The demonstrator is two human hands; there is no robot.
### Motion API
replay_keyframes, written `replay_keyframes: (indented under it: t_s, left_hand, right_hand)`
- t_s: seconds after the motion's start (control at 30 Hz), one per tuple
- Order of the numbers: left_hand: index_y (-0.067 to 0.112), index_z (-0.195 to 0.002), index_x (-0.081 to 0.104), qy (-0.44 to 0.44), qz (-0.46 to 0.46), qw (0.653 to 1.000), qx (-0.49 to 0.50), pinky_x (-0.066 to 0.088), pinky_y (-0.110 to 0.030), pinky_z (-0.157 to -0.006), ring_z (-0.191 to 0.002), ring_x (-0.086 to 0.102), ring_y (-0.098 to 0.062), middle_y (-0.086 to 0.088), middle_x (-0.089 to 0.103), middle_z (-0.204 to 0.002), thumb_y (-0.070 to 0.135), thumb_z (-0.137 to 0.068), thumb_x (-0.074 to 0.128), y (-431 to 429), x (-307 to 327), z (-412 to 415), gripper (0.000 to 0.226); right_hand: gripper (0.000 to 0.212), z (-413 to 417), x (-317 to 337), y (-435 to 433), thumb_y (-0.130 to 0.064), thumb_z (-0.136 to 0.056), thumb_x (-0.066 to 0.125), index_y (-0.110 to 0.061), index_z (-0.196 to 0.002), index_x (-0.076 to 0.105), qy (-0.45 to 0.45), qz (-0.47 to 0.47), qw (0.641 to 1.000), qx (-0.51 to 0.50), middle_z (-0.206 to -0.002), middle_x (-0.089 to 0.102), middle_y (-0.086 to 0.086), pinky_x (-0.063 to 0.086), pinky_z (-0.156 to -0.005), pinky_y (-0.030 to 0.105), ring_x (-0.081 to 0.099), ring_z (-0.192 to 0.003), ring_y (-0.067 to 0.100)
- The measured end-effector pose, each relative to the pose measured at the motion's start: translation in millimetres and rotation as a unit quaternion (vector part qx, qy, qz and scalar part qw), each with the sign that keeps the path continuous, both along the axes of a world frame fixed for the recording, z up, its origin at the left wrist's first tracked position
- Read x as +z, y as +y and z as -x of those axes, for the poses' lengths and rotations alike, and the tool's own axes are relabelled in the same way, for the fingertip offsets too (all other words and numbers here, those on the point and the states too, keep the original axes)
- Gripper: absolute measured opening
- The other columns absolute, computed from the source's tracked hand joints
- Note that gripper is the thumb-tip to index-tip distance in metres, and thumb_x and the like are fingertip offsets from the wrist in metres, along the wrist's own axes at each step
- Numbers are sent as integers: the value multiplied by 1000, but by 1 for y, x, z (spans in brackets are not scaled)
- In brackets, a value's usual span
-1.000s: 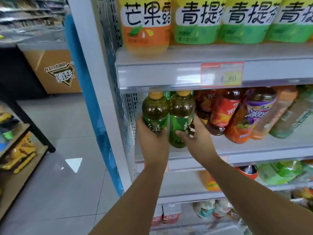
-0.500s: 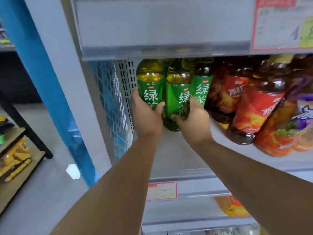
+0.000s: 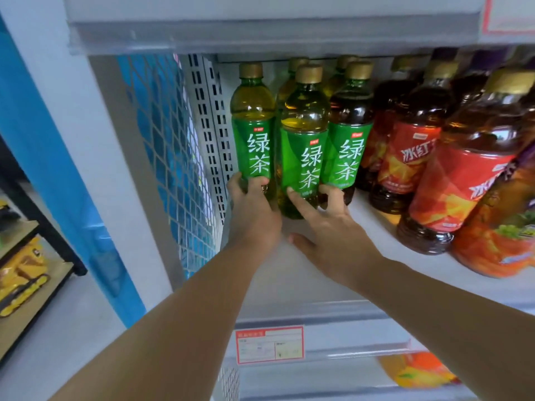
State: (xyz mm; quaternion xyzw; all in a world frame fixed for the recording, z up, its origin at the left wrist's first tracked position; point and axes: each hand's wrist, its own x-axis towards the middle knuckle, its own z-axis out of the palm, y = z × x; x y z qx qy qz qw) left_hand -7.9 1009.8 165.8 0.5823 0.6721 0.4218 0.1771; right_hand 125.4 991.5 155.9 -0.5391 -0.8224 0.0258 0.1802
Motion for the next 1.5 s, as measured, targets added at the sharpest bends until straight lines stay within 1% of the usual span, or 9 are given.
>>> replay_keyframes:
  t_s: [0.4, 0.6, 0.73, 0.83, 0.97, 1.2, 1.3, 1.43, 1.5]
  left_hand:
    - [10, -136, 38, -32, 47, 998, -9, 38, -34, -102, -119, 47, -26, -6, 32, -141, 21, -94, 52, 36, 7, 7, 45]
    - [11, -138, 38, -47, 4, 999, -3, 32, -23, -100, -124, 45, -21, -7, 33, -144, 2, -90, 45, 18, 3, 4, 49]
    - [20, -131, 46, -59, -38, 997, -11, 30, -9, -85, -113, 45, -8, -1, 38, -135, 1, -91, 43, -26, 5, -13, 44]
    - [17, -118, 57, -26, -134, 988, -67, 33, -3, -84, -105, 50, -4, 3, 49, -116, -2, -87, 48, -70, 12, -33, 37]
    - [13, -106, 63, 0, -176, 969, -174, 43, -14, -84, -94, 57, -5, 2, 61, -102, 2, -86, 47, -128, 9, -82, 28]
    - [16, -96, 67, 1, -78, 938, -336, 43, -18, -77, -86, 59, -5, 10, 66, -92, 7, -87, 49, -182, -54, -204, 22]
    - [17, -94, 67, 11, -36, 924, -380, 38, -9, -73, -84, 56, 0, 18, 60, -90, 10, -87, 48, -191, -97, -254, 22]
    - [18, -95, 67, 7, 15, 914, -406, 38, -6, -70, -81, 56, 3, 19, 59, -87, 12, -86, 47, -204, -148, -308, 23]
    - [19, -96, 67, 21, 44, 906, -421, 46, -15, -75, -84, 61, -2, 15, 64, -89, 10, -89, 47, -208, -166, -331, 23]
  right_hand:
    - [69, 18, 1, 21, -47, -91, 45, -46, -145, 2, -11, 3, 999, -33, -136, 12, 11, 36, -102, 39, 25, -127, 30]
    - [69, 15, 2, 15, -51, -91, 44, -46, -145, 1, -27, -2, 999, -45, -142, 11, 11, 29, -107, 40, 24, -131, 31]
    - [53, -7, 14, -10, -46, -90, 48, -42, -140, 31, -20, -7, 1000, -11, -142, 31, 4, 33, -102, 40, 35, -129, 28]
    - [30, -40, 23, -49, -36, -85, 53, -27, -111, 66, 66, -66, 996, 16, -112, 64, -2, 48, -86, 40, 60, -104, 25]
    - [18, -103, 22, -115, -22, -81, 56, -21, -90, 71, 172, -89, 981, -19, -84, 69, -8, 50, -65, 30, 64, -79, 18]
    - [17, -236, -33, -215, -24, -81, 53, -22, -86, 70, 167, 11, 976, -142, -81, 68, -7, 53, -65, 35, 64, -74, 15]
    - [21, -292, -74, -249, -28, -80, 51, -22, -88, 70, 152, 52, 963, -218, -83, 69, -3, 53, -66, 37, 65, -78, 19]
    - [15, -357, -127, -286, -17, -85, 61, -22, -94, 71, 138, 101, 938, -301, -94, 70, -5, 53, -73, 30, 65, -88, 16]
    - [16, -389, -150, -298, -15, -85, 63, -21, -97, 71, 128, 128, 919, -350, -98, 69, -5, 49, -76, 26, 64, -93, 16]
